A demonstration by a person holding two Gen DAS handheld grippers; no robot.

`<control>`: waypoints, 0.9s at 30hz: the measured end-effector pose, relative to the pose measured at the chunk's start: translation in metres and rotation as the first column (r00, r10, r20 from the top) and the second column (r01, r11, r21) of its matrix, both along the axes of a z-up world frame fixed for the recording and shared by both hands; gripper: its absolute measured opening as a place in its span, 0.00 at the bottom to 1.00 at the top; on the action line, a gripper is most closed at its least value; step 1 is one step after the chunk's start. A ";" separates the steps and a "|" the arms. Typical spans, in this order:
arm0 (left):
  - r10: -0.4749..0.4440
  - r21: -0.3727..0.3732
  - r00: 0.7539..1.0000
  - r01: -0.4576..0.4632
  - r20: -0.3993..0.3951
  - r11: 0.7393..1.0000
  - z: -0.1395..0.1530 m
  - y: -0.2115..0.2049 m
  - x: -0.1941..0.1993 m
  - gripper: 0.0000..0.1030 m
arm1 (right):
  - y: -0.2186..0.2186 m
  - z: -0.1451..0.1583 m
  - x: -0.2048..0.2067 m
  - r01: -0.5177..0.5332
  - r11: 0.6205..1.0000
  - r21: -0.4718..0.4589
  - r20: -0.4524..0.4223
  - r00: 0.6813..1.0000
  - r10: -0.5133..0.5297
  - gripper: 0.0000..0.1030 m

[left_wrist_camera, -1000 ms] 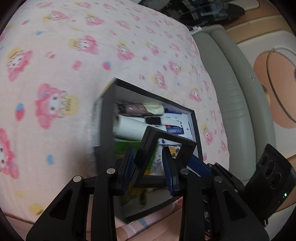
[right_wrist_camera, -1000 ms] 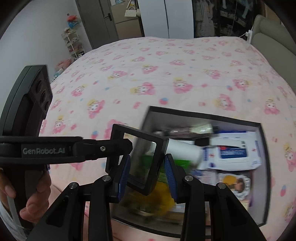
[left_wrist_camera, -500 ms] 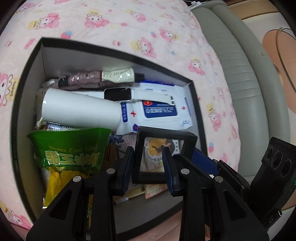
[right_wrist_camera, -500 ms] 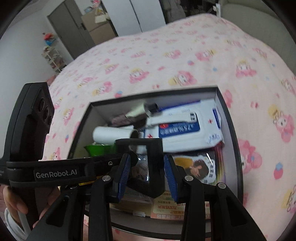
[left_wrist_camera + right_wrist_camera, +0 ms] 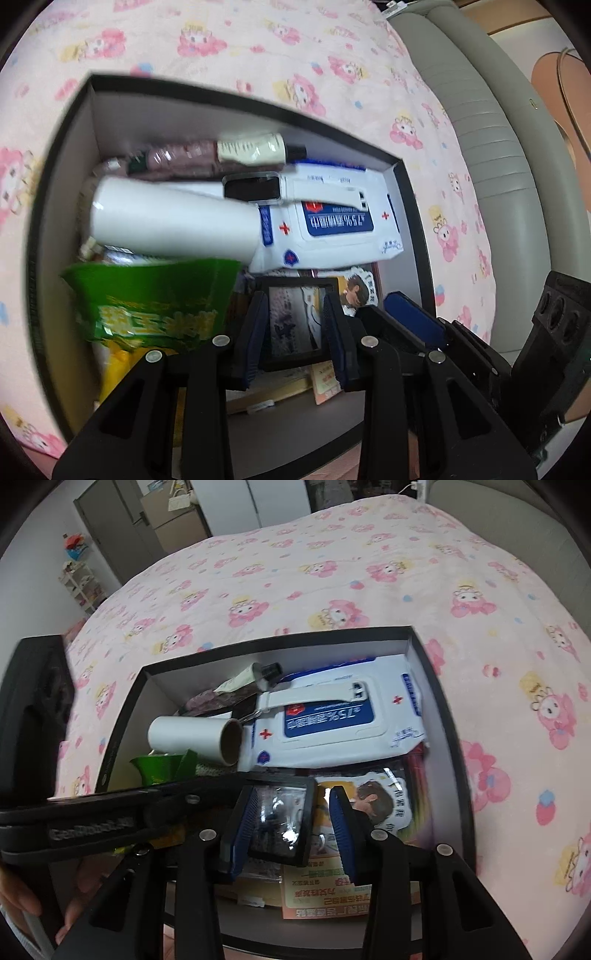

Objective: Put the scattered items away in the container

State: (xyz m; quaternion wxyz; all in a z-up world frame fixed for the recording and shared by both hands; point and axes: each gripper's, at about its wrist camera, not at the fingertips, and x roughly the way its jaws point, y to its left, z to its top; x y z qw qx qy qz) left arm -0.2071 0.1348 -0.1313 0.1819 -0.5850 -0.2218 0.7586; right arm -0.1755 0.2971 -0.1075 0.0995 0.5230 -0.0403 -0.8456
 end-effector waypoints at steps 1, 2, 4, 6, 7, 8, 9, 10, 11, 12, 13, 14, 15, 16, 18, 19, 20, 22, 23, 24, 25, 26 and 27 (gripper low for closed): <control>0.006 -0.016 1.000 -0.006 -0.016 1.000 0.003 -0.003 0.001 0.30 | 0.002 0.001 0.000 0.011 1.000 0.000 -0.005 1.000 -0.011 0.35; 0.013 -0.036 0.999 -0.014 -0.034 0.999 0.007 -0.006 0.001 0.32 | 0.003 0.003 0.000 0.021 1.000 0.000 -0.010 1.000 -0.021 0.35; 0.031 -0.090 0.996 -0.038 -0.082 0.995 0.015 -0.013 0.004 0.33 | 0.003 0.008 0.002 0.038 0.999 0.014 -0.039 0.999 -0.037 0.36; 0.048 -0.151 0.990 -0.068 -0.136 0.986 0.025 -0.019 0.008 0.43 | -0.001 0.018 0.005 0.052 0.998 0.045 -0.094 0.994 -0.047 0.38; 0.057 -0.183 0.984 -0.088 -0.167 0.979 0.031 -0.023 0.010 0.45 | -0.005 0.023 0.008 0.058 0.996 0.061 -0.116 0.992 -0.051 0.43; 0.065 -0.210 0.978 -0.107 -0.196 0.972 0.038 -0.027 0.012 0.47 | -0.008 0.027 0.010 0.065 0.995 0.077 -0.138 0.989 -0.054 0.44; 0.070 -0.226 0.973 -0.120 -0.220 0.967 0.045 -0.032 0.015 0.49 | -0.012 0.032 0.013 0.072 0.993 0.092 -0.160 0.985 -0.057 0.46; 0.073 -0.238 0.968 -0.132 -0.240 0.962 0.052 -0.037 0.018 0.50 | -0.016 0.038 0.016 0.072 0.993 0.098 -0.179 0.982 -0.054 0.48; 0.077 -0.249 0.962 -0.144 -0.260 0.958 0.059 -0.043 0.021 0.53 | -0.020 0.042 0.018 0.072 0.992 0.101 -0.188 0.981 -0.052 0.51; 0.080 -0.262 0.956 -0.158 -0.283 0.952 0.067 -0.050 0.023 0.56 | -0.025 0.048 0.021 0.073 0.991 0.109 -0.203 0.978 -0.050 0.58; 0.082 -0.280 0.946 -0.174 -0.314 0.944 0.077 -0.058 0.027 0.59 | -0.030 0.053 0.024 0.074 0.990 0.117 -0.218 0.975 -0.047 0.62; 0.083 -0.298 0.936 -0.192 -0.343 0.935 0.086 -0.064 0.032 0.66 | -0.035 0.059 0.028 0.075 0.989 0.125 -0.232 0.972 -0.045 0.62; 0.086 -0.316 0.926 -0.211 -0.368 0.925 0.094 -0.071 0.035 0.74 | -0.040 0.066 0.031 0.083 0.988 0.132 -0.247 0.968 -0.048 0.63; 0.086 -0.336 0.914 -0.232 -0.396 0.913 0.103 -0.077 0.039 0.78 | -0.045 0.072 0.035 0.090 0.986 0.139 -0.262 0.964 -0.052 0.63; 0.083 -0.375 0.890 -0.272 -0.449 0.886 0.121 -0.088 0.049 0.84 | -0.056 0.086 0.044 0.097 0.986 0.134 -0.290 0.955 -0.055 0.66; 0.082 -0.386 0.881 -0.286 -0.467 0.877 0.129 -0.093 0.054 0.85 | -0.062 0.093 0.048 0.101 0.986 0.132 -0.304 0.951 -0.056 0.68; 0.081 -0.394 0.873 -0.298 -0.481 0.870 0.137 -0.098 0.059 0.88 | -0.068 0.101 0.052 0.104 0.986 0.130 -0.318 0.946 -0.058 0.69; 0.090 -0.390 0.863 -0.315 -0.496 0.865 0.151 -0.111 0.069 0.94 | -0.079 0.115 0.061 0.110 0.986 0.125 -0.345 0.936 -0.061 0.73; 0.099 -0.386 0.860 -0.324 -0.501 0.864 0.157 -0.118 0.075 0.95 | -0.084 0.122 0.066 0.110 0.987 0.117 -0.355 0.933 -0.062 0.73; 0.106 -0.382 0.855 -0.334 -0.508 0.861 0.163 -0.124 0.082 0.95 | -0.089 0.129 0.071 0.110 0.988 0.108 -0.365 0.929 -0.063 0.73; 0.110 -0.382 0.849 -0.343 -0.516 0.858 0.168 -0.129 0.089 0.95 | -0.094 0.135 0.076 0.109 0.989 0.100 -0.375 0.925 -0.064 0.73; 0.111 -0.383 0.844 -0.351 -0.525 0.854 0.173 -0.134 0.096 0.96 | -0.099 0.141 0.081 0.107 0.990 0.091 -0.381 0.922 -0.065 0.73; 0.113 -0.384 0.837 -0.360 -0.535 0.850 0.178 -0.138 0.104 0.97 | -0.103 0.145 0.087 0.110 0.990 0.088 -0.388 0.919 -0.067 0.74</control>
